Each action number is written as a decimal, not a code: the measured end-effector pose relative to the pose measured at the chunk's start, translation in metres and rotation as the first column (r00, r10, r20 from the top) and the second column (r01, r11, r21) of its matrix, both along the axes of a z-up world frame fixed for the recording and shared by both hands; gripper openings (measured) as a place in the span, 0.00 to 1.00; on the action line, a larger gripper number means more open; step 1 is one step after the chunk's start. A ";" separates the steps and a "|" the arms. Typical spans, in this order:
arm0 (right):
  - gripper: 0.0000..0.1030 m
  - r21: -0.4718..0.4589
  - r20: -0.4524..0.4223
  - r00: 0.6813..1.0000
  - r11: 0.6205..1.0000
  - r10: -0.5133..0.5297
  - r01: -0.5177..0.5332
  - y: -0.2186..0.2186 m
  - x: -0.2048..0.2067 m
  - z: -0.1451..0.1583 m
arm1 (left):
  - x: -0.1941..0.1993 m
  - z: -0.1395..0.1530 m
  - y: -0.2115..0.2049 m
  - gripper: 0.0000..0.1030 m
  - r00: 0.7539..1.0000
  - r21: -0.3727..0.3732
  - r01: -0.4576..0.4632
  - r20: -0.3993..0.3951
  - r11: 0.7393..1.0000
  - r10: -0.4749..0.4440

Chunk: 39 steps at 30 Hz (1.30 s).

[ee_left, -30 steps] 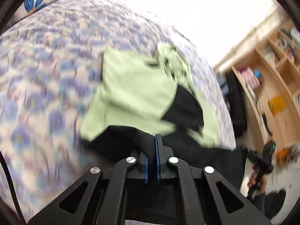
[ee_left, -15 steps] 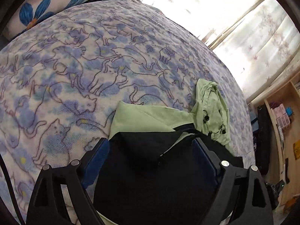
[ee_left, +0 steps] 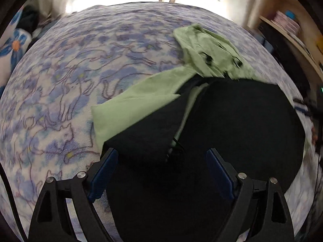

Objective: Fold large clothes

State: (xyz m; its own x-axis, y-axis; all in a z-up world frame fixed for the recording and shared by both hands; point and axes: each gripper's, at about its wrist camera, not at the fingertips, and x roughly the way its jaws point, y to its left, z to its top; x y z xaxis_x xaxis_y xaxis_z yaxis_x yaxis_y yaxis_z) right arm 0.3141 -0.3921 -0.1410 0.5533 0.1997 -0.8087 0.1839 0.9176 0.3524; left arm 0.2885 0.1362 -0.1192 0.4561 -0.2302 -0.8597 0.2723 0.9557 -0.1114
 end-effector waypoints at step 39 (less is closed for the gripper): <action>0.02 -0.215 0.166 0.981 0.967 -0.104 0.139 0.004 0.031 0.014 | 0.103 -0.024 0.015 0.20 0.983 -0.024 -0.184 -0.001 0.983 0.184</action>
State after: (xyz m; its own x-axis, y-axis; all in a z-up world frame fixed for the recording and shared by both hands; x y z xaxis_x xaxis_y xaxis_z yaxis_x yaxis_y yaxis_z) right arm 0.3448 -0.3883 -0.1270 0.6823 -0.0536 -0.7291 0.2590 0.9504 0.1724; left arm 0.3920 0.1514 -0.1431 0.4931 -0.1624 -0.8547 0.0920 0.9867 -0.1344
